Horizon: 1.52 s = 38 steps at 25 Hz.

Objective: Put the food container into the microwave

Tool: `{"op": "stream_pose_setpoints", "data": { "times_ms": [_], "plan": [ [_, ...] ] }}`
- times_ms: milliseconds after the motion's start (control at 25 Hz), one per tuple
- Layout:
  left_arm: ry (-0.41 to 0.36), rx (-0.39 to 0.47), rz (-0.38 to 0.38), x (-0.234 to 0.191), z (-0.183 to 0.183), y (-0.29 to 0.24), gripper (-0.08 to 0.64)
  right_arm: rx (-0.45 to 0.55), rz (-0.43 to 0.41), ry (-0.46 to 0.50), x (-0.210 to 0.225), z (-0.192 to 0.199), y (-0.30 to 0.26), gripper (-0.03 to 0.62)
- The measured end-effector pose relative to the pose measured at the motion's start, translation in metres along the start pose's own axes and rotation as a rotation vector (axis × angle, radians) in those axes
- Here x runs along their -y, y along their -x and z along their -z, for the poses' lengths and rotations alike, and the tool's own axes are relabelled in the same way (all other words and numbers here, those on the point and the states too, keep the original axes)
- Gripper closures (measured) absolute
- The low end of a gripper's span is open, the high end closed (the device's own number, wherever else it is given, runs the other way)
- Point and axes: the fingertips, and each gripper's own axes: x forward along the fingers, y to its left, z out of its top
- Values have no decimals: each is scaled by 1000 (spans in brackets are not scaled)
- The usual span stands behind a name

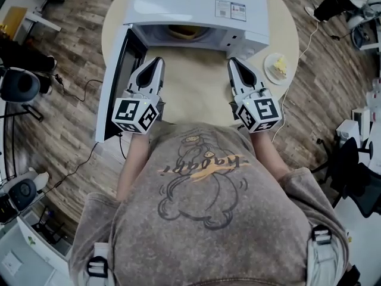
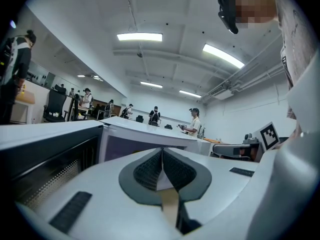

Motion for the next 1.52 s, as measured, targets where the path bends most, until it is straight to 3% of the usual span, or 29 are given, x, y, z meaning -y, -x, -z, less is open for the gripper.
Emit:
{"op": "stream_pose_setpoints", "data": {
  "times_ms": [400, 1520],
  "plan": [
    [-17, 14, -26, -2, -7, -7, 525, -4, -6, -14, -5, 0, -9, 592],
    [7, -23, -31, -2, 6, -13, 525, -65, -35, 60, 11, 6, -10, 594]
  ]
}}
